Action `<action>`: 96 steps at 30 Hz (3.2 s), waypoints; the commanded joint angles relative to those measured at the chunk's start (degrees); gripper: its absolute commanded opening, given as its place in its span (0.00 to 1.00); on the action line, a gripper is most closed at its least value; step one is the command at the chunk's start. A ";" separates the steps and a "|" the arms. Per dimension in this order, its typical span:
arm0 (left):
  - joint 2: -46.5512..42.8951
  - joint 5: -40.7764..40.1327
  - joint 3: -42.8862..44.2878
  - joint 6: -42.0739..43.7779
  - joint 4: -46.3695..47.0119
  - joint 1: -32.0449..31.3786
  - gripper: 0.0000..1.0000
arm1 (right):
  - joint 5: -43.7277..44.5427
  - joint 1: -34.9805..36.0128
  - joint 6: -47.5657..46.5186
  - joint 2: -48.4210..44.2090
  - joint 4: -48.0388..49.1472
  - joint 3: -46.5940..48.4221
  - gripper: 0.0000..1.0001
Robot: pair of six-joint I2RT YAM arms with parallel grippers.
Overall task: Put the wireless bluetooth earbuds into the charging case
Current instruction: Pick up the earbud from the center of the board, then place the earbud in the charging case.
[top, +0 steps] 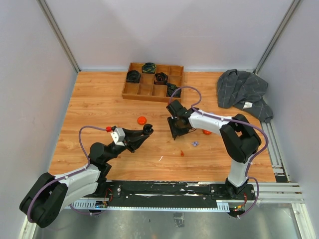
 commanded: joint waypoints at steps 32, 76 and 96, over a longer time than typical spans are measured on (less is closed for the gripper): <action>-0.27 -0.42 -0.49 1.13 0.51 0.01 0.00 | 4.39 6.40 -5.12 -2.69 -2.72 3.97 0.16; 1.28 7.67 -1.60 -0.10 8.31 0.05 0.01 | 12.84 30.41 -35.14 -36.74 45.98 -18.42 0.12; 1.02 6.74 -1.77 -0.45 8.39 0.05 0.01 | 16.59 32.50 -38.63 -33.85 47.62 -20.82 0.13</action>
